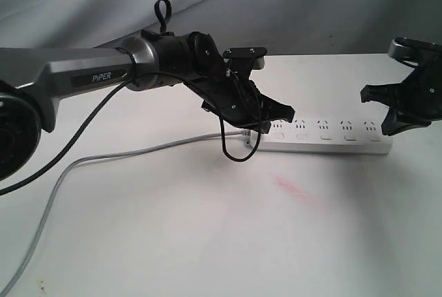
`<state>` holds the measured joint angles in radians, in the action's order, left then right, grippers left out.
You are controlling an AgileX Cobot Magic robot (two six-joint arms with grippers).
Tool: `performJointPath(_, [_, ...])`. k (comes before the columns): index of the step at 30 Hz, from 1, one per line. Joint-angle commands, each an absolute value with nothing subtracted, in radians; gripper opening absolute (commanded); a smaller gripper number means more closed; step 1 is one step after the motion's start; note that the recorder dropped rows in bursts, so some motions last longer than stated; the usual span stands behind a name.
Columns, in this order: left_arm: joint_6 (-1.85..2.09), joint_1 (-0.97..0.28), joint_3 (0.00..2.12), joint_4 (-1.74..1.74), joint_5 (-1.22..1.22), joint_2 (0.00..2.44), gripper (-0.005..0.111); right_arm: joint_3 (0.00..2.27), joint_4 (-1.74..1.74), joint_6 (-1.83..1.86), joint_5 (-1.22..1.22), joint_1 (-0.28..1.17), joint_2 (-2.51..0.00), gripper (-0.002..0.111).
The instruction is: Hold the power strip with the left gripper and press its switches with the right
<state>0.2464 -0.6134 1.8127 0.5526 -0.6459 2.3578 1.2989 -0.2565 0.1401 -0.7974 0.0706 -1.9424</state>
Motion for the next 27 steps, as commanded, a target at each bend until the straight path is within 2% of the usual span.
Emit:
performJointPath(1, [0.249,-0.619,1.819,0.548,-0.601,2.366,0.0,1.305,-0.267,0.179,-0.736,0.068,-1.951,0.0])
performJointPath(27, [0.245,-0.619,1.819,0.548,-0.576,2.399,0.0,1.305,-0.281,0.192,-0.68,0.068,-2.047,0.0])
